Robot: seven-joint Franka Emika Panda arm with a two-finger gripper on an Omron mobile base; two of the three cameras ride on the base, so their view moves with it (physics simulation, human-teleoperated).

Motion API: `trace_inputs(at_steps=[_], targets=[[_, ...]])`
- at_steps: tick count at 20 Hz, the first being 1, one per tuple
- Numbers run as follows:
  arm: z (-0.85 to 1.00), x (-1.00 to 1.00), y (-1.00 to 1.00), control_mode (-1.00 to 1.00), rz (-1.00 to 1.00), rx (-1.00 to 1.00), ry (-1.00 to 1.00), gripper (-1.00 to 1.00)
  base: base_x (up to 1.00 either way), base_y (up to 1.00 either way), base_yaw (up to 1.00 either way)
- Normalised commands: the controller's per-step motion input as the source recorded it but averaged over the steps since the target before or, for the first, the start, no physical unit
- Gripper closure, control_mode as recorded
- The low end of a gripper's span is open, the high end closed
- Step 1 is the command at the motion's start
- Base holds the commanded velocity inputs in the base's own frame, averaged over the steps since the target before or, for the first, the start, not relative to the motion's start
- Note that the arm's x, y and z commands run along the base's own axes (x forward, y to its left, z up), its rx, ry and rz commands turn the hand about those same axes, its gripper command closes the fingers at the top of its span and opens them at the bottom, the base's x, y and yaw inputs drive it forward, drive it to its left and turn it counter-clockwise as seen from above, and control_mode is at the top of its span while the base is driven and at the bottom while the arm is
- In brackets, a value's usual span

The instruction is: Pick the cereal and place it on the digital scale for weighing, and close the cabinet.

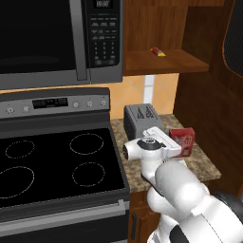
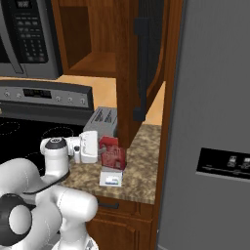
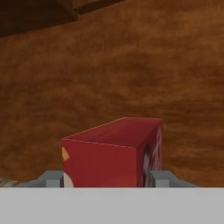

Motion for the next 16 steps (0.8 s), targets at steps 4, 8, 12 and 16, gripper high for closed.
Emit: trace_inputs(at_steps=[4,8,12,16], targets=[[-0.41,0.3,0.0,-1.0,0.0,0.0,0.0,1.0,0.0,0.0,0.0],[-0.42,0.37,0.09,-1.0,0.03,0.0,-0.03,1.0,0.0,0.0,0.0],[-0.34,0.35,0.09,-1.0,0.03,0.0,-0.03,1.0,0.0,0.0,0.0],[-0.16,0.09,0.22,-1.0,0.02,0.02,-0.01,1.0,0.0,0.0,0.0]])
